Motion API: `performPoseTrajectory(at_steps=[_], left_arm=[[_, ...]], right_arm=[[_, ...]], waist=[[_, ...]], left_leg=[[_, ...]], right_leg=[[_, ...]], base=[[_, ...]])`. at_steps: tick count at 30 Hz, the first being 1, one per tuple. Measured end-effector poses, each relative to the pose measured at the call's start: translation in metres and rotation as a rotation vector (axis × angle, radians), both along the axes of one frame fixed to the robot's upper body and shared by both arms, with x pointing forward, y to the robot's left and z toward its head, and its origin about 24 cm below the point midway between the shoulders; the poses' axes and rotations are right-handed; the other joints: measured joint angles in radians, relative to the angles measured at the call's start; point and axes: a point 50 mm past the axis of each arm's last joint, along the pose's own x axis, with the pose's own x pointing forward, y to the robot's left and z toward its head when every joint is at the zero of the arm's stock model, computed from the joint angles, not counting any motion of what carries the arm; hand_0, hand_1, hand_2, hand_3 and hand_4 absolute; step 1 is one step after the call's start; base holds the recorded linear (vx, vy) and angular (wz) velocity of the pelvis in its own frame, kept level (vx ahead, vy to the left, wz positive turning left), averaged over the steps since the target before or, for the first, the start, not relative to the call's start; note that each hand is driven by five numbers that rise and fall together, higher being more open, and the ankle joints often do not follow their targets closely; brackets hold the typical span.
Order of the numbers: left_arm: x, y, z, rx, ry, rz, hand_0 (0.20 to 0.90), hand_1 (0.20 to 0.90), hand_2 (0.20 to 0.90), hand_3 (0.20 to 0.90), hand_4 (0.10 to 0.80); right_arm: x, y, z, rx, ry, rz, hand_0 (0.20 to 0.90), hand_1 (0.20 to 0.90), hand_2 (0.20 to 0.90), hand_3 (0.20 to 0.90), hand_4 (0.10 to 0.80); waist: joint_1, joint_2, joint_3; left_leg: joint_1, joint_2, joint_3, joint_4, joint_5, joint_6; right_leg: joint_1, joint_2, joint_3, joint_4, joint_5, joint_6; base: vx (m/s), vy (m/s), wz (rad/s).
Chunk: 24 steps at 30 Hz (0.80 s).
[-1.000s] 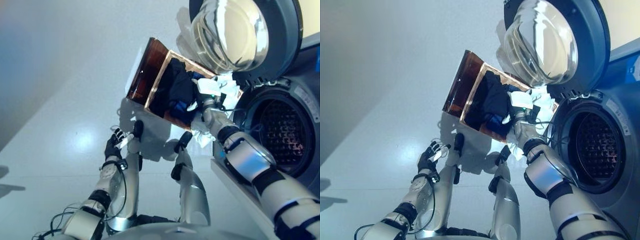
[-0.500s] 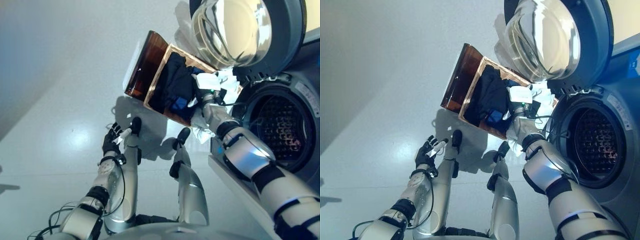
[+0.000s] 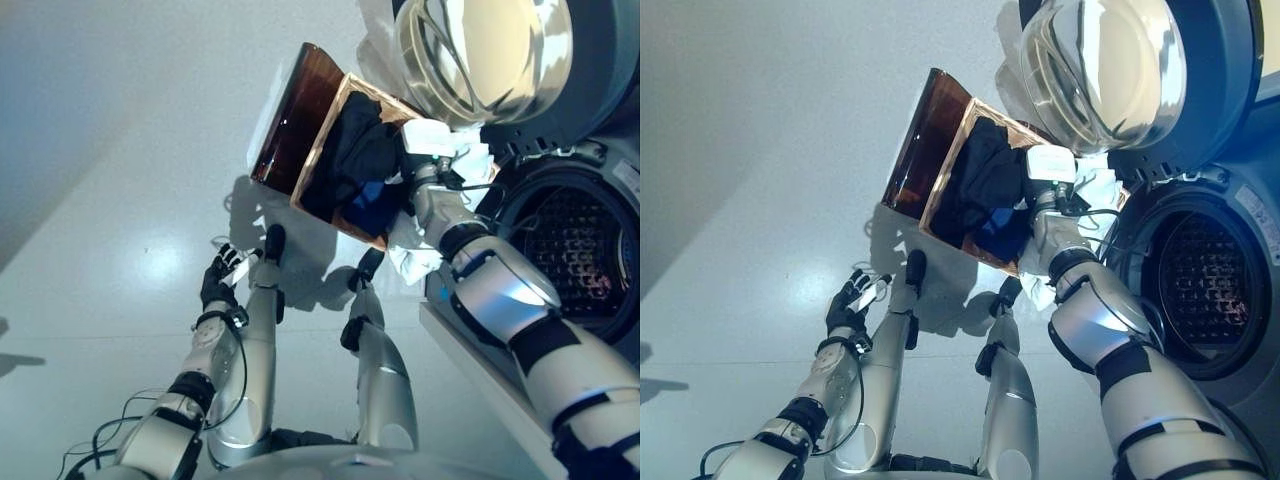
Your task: Pick up the clothes and place them into the washing machine
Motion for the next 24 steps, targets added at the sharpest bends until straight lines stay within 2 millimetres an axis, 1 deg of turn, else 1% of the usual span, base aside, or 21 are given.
performPoseTrajectory(at_steps=[7,11,15,17,18,20,21,22,23,24], left_arm=[[0.0,0.0,0.0,0.001,0.001,0.001,0.9,0.9,0.9,0.9,0.8],[0.0,0.001,-0.001,0.001,0.004,0.004,0.9,0.9,0.9,0.9,0.8],[-0.002,0.003,-0.004,0.005,0.023,0.016,0.9,0.9,0.9,0.9,0.8],[-0.002,0.003,-0.004,0.005,0.026,0.023,0.9,0.9,0.9,0.9,0.8],[-0.002,0.003,-0.004,0.005,0.026,0.025,0.9,0.9,0.9,0.9,0.8],[-0.002,0.003,-0.004,0.003,0.022,0.03,0.9,0.9,0.9,0.9,0.8],[-0.002,0.005,-0.004,0.004,0.026,0.041,0.9,0.9,0.9,0.9,0.8],[-0.002,0.005,-0.004,0.005,0.028,0.045,0.9,0.9,0.9,0.9,0.8],[-0.003,0.006,-0.005,0.005,0.033,0.047,0.9,0.9,0.9,0.9,0.8],[-0.005,0.007,-0.008,0.008,0.047,0.052,0.9,0.9,0.9,0.9,0.8]], right_arm=[[0.0,0.0,0.0,0.002,-0.002,-0.001,0.2,0.2,0.2,0.2,0.3],[0.0,0.0,0.0,0.015,-0.004,-0.002,0.2,0.2,0.2,0.2,0.3],[0.0,0.008,0.0,0.061,-0.022,0.032,0.2,0.2,0.2,0.2,0.3],[-0.002,0.012,-0.004,0.131,-0.028,0.05,0.2,0.2,0.2,0.2,0.3],[-0.004,0.012,-0.01,0.163,-0.021,0.054,0.2,0.2,0.2,0.2,0.3],[-0.005,0.012,-0.014,0.2,-0.016,0.051,0.2,0.2,0.2,0.2,0.3],[-0.006,0.014,-0.016,0.259,-0.025,0.06,0.2,0.2,0.2,0.2,0.3],[-0.007,0.014,-0.016,0.291,-0.031,0.06,0.2,0.2,0.2,0.2,0.3],[-0.009,0.013,-0.018,0.359,-0.043,0.061,0.2,0.2,0.2,0.2,0.3],[-0.01,0.013,-0.021,0.386,-0.037,0.059,0.2,0.2,0.2,0.2,0.3]], waist=[[0.0,0.0,0.0],[0.001,0.001,0.0],[-0.001,0.001,0.0],[-0.006,0.003,0.002],[-0.006,0.005,0.001],[-0.017,0.006,0.0],[-0.031,0.006,-0.001],[-0.035,0.006,-0.001],[-0.036,0.006,-0.001],[-0.037,0.006,-0.001]], left_leg=[[0.0,0.0,0.005,0.005,-0.002,-0.004],[0.006,0.0,0.012,0.007,0.0,-0.001],[0.033,0.002,0.032,0.005,0.001,0.001],[0.06,0.004,0.045,0.005,-0.002,0.004],[0.077,0.004,0.046,0.004,-0.006,0.003],[0.09,0.002,0.052,0.008,-0.011,-0.001],[0.093,0.002,0.053,0.015,-0.013,0.0],[0.094,0.002,0.056,0.017,-0.013,0.001],[0.1,0.001,0.064,0.019,-0.014,0.002],[0.112,0.002,0.076,0.021,-0.017,0.003]], right_leg=[[0.0,-0.001,0.001,0.002,0.005,-0.002],[0.004,-0.001,0.003,0.002,0.009,-0.004],[0.009,-0.003,0.024,0.017,0.01,-0.004],[0.029,-0.004,0.031,0.02,0.01,-0.004],[0.043,-0.005,0.032,0.02,0.01,-0.003],[0.057,-0.006,0.034,0.02,0.009,-0.003],[0.06,-0.007,0.037,0.024,0.009,-0.003],[0.061,-0.007,0.041,0.024,0.008,-0.003],[0.062,-0.009,0.05,0.024,-0.002,-0.002],[0.069,-0.009,0.057,0.022,-0.007,0.004]], base=[[0.0,0.0,0.0],[0.009,0.001,-0.01],[0.03,0.005,-0.16],[0.039,0.004,-0.15],[0.055,0.004,-0.1],[0.075,0.004,-0.04],[0.056,-0.002,-0.02],[0.065,0.002,-0.09],[0.065,0.013,-0.21],[0.062,0.014,-0.21]])
